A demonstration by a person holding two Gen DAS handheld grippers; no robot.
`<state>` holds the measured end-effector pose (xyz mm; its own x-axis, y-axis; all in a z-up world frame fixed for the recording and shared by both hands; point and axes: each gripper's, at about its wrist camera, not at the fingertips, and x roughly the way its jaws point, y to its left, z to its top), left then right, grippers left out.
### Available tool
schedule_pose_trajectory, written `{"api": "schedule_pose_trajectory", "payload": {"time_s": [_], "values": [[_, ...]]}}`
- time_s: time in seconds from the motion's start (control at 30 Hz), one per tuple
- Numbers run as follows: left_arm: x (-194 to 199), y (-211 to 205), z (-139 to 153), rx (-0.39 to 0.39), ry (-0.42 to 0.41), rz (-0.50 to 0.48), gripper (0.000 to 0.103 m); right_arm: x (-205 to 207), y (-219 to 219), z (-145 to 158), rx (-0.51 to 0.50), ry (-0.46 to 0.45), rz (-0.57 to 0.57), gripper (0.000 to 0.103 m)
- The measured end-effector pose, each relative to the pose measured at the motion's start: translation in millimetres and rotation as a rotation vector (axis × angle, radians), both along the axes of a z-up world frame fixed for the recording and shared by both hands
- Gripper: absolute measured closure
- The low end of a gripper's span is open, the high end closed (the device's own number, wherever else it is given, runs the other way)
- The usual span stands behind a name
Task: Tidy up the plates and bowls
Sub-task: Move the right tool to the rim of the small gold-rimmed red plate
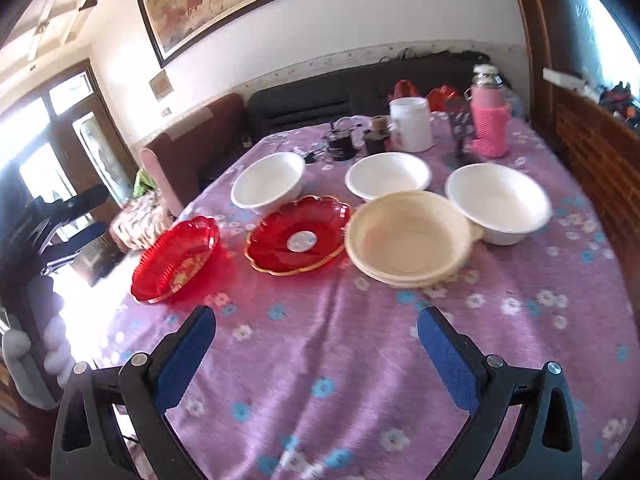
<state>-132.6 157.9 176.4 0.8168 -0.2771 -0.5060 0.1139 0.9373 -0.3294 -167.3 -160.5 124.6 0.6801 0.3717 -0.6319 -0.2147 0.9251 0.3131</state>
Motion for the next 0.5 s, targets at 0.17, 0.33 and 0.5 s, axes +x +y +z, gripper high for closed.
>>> {"api": "schedule_pose_trajectory", "payload": {"time_s": [0.17,0.33,0.5], "values": [[10,4,0,0.007,0.018,0.007,0.006,42,19,-25,0.165,0.114,0.096,0.001],[27,-3,-7,0.038,0.042,0.012,0.006,77,29,-36,0.311,0.151,0.138,0.001],[52,-3,-15,0.046,0.068,0.054,0.006,104,34,-31,0.313,0.123,0.127,0.001]]}}
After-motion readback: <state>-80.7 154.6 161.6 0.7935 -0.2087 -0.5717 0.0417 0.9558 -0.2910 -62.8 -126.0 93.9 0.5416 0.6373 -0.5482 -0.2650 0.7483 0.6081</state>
